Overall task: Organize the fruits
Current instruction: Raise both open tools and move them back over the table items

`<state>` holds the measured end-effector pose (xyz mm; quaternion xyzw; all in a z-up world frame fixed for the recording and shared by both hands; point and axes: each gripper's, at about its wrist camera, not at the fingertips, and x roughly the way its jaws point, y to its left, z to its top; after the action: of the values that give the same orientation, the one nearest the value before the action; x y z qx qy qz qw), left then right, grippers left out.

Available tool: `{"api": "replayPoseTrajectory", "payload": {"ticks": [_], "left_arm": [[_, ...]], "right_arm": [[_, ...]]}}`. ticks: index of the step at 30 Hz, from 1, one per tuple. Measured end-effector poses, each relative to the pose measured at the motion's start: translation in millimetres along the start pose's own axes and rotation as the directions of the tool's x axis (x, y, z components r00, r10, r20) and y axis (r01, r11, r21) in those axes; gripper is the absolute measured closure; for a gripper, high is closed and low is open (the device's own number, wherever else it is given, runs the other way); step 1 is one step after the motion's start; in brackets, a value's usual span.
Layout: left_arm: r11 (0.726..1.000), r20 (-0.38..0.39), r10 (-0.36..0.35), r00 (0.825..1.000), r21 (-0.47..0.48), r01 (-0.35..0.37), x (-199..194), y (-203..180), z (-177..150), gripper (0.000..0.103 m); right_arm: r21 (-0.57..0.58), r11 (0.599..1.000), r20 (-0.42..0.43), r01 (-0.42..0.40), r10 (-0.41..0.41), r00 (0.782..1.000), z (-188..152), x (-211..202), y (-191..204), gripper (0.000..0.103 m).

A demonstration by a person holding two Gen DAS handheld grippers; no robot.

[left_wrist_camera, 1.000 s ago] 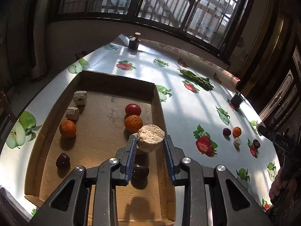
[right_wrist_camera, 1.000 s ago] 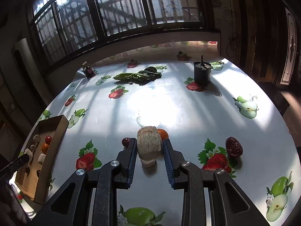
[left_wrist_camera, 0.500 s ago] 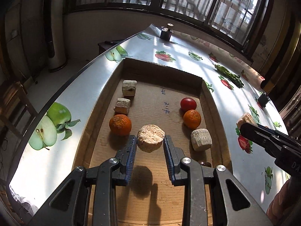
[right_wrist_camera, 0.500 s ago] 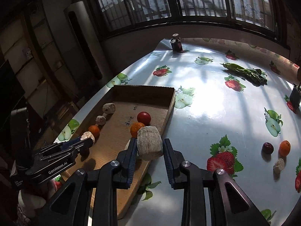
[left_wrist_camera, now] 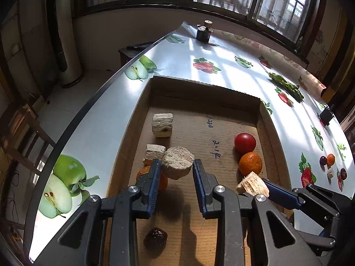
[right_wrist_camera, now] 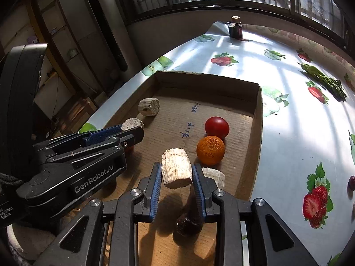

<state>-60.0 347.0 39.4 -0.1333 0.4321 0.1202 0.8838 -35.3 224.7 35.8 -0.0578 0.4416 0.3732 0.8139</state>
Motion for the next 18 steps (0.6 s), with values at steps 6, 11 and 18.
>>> {"api": "replayPoseTrajectory", "payload": {"ticks": [6, 11, 18], "left_arm": [[1.0, 0.011, -0.017, 1.0, -0.026, 0.017, -0.8, 2.7, -0.6, 0.074], [0.998, 0.018, -0.021, 1.0, -0.064, 0.023, -5.6, 8.7, -0.4, 0.067], [0.994, 0.058, -0.029, 0.998, -0.099, 0.035, -30.7, 13.0, -7.7, 0.053]], "right_arm": [[-0.039, 0.999, 0.01, 0.038, -0.038, 0.999, -1.2, 1.0, 9.2, 0.072], [-0.028, 0.999, 0.023, 0.043, -0.043, 0.999, -1.2, -2.7, 7.8, 0.072], [0.011, 0.999, 0.074, 0.033, -0.034, 0.997, 1.7, -23.8, -1.8, 0.065]]}}
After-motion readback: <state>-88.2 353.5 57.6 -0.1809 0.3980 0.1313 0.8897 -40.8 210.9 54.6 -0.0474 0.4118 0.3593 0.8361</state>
